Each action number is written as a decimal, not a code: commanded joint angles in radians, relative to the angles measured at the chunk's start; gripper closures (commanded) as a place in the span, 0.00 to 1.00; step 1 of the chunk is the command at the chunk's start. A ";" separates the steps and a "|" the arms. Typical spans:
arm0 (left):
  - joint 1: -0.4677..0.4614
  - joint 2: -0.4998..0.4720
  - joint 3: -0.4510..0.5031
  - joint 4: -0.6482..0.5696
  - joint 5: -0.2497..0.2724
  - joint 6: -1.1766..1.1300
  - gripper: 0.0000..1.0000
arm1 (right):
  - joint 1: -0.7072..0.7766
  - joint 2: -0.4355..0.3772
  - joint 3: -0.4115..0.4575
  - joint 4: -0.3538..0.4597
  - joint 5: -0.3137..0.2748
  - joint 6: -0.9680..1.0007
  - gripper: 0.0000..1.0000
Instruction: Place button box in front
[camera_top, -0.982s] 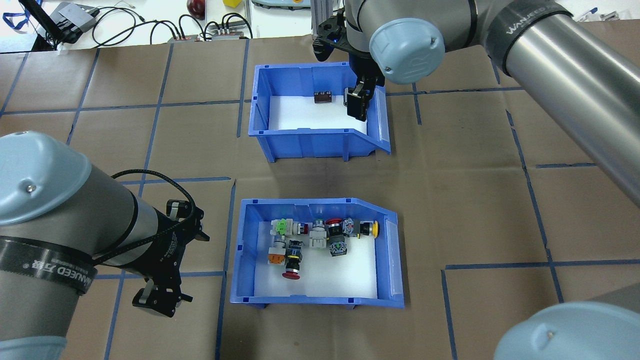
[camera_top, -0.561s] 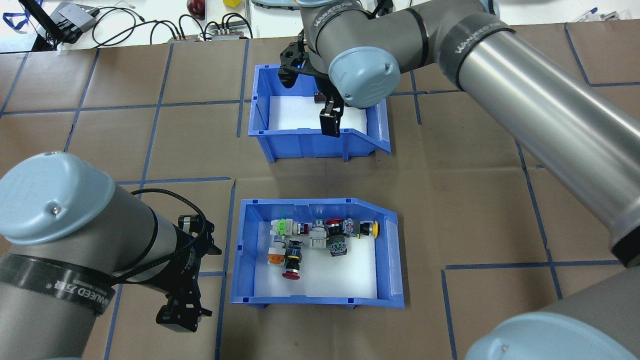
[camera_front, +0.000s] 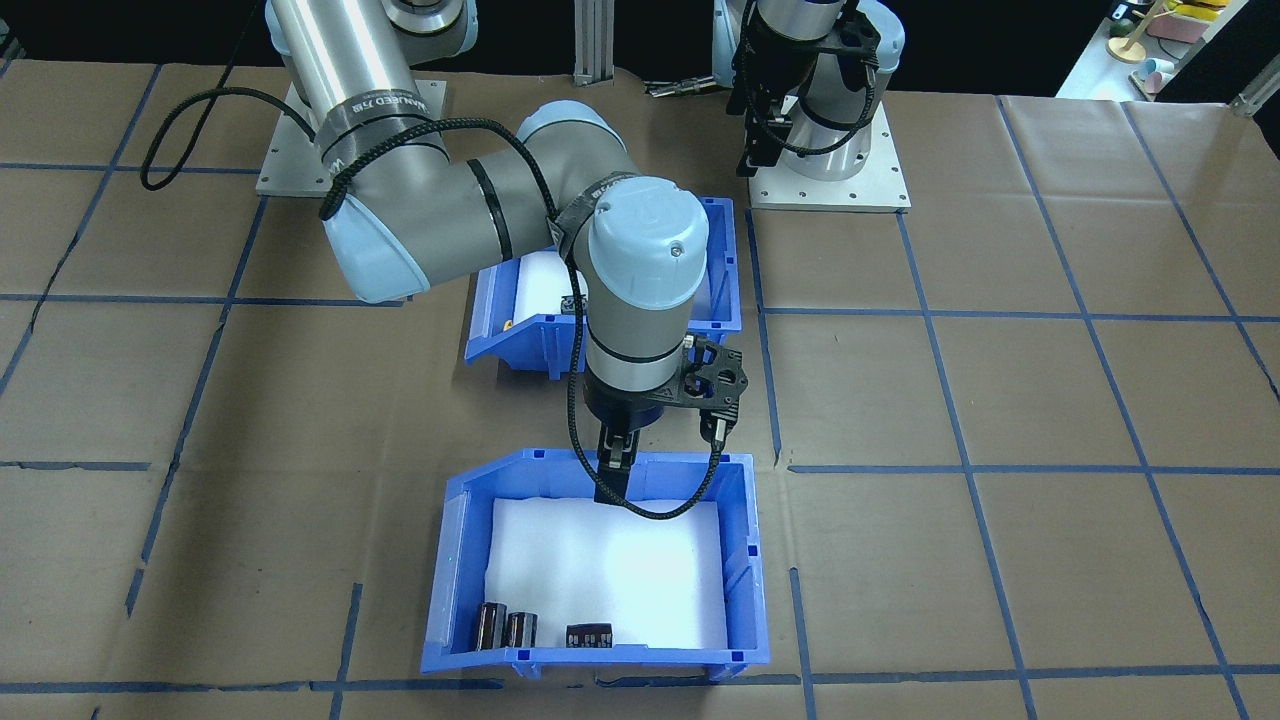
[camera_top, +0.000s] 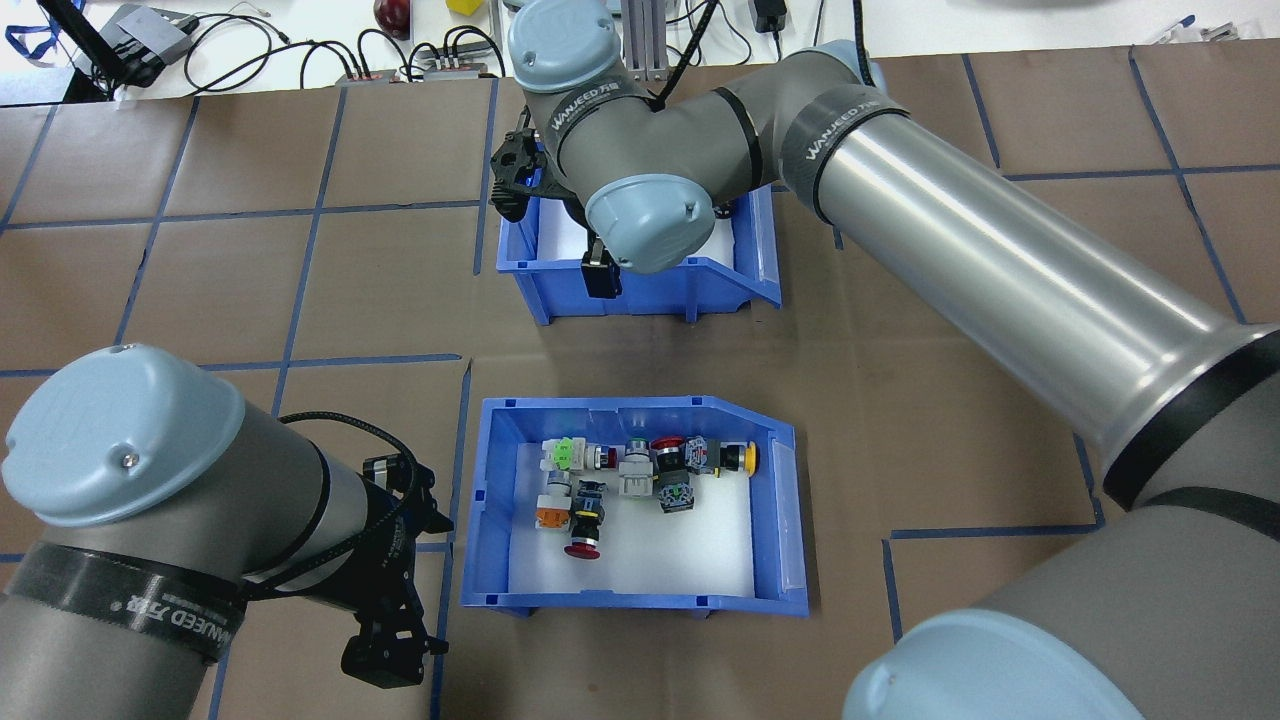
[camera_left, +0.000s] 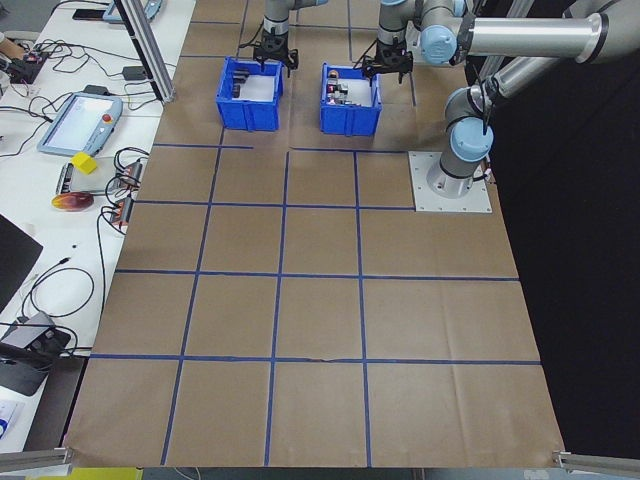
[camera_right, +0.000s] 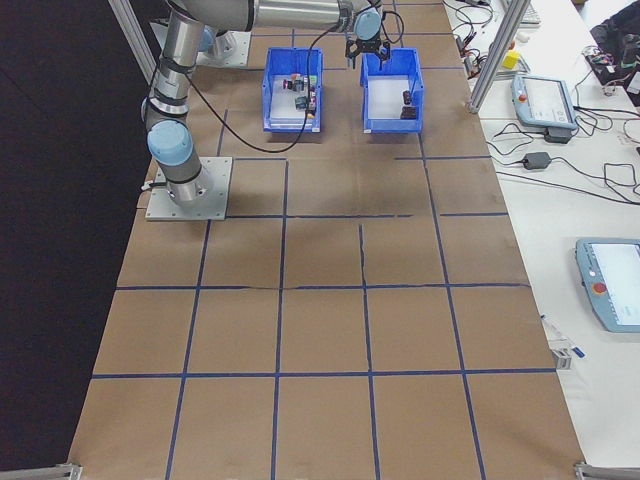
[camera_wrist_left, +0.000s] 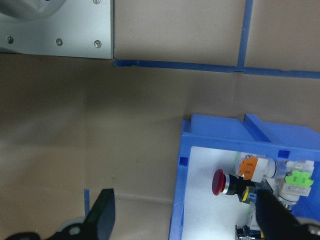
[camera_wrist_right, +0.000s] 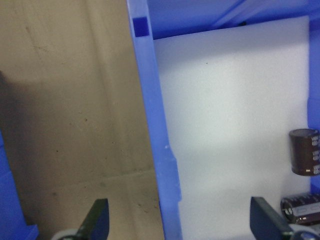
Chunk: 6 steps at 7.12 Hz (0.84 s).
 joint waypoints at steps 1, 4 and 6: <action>0.000 -0.022 -0.002 0.012 -0.018 -0.018 0.02 | 0.025 0.014 0.006 -0.005 0.002 -0.007 0.00; -0.037 -0.079 -0.004 0.069 -0.104 -0.013 0.02 | 0.015 0.043 -0.002 -0.007 0.003 -0.010 0.16; -0.103 -0.192 -0.004 0.205 -0.040 -0.021 0.02 | 0.013 0.043 -0.002 -0.007 -0.003 -0.008 0.57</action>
